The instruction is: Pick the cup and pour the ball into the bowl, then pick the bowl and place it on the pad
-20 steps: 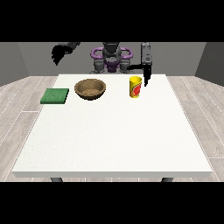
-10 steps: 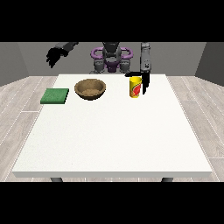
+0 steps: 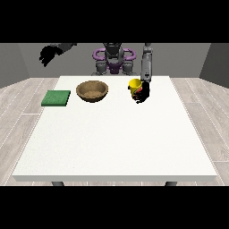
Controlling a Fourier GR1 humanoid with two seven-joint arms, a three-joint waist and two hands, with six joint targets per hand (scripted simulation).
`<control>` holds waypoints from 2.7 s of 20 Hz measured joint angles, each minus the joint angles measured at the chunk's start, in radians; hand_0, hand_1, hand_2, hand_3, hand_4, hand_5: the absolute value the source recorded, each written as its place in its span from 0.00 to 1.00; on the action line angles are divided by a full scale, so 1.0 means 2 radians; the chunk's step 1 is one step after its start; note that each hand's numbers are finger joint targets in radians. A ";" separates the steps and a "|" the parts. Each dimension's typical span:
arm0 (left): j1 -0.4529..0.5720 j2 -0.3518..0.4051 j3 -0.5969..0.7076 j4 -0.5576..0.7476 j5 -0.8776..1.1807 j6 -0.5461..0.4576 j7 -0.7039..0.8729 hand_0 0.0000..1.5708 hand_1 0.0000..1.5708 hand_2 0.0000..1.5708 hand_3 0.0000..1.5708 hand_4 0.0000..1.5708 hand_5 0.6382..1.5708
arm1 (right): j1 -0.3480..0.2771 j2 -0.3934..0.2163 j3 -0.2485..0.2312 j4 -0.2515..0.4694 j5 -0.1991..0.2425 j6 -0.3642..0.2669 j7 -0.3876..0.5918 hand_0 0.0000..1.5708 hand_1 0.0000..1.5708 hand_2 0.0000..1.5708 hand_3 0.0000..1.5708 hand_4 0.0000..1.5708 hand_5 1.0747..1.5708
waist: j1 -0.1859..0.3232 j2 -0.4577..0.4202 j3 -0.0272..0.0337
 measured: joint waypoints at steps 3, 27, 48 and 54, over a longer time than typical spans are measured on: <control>-0.004 0.004 0.006 0.021 -0.007 0.024 -0.017 0.82 0.82 1.00 1.00 0.89 0.87 | 0.002 -0.017 -0.016 -0.003 -0.023 0.015 0.014 0.00 0.00 0.00 0.10 0.40 0.99 | -0.007 -0.006 0.0009; -0.184 -0.033 -0.269 0.095 -0.426 0.213 0.419 0.87 0.87 1.00 1.00 0.94 0.96 | 0.004 -0.073 -0.067 0.193 -0.039 0.078 0.004 0.00 0.00 0.00 0.00 0.44 0.97 | 0.034 -0.134 0.0006; -0.292 -0.051 -0.474 0.059 -0.626 -0.049 0.648 0.00 0.00 0.68 0.98 0.71 1.00 | -0.052 -0.048 -0.031 0.251 -0.005 0.066 -0.016 0.00 0.00 0.00 0.17 0.44 0.95 | 0.009 -0.150 -0.0005; -0.261 -0.030 -0.442 0.005 -0.613 -0.032 0.637 0.51 0.51 1.00 1.00 0.74 0.99 | -0.019 -0.053 -0.040 0.256 -0.005 0.068 -0.023 0.00 0.00 0.00 0.03 0.45 0.95 | 0.032 -0.171 -0.0010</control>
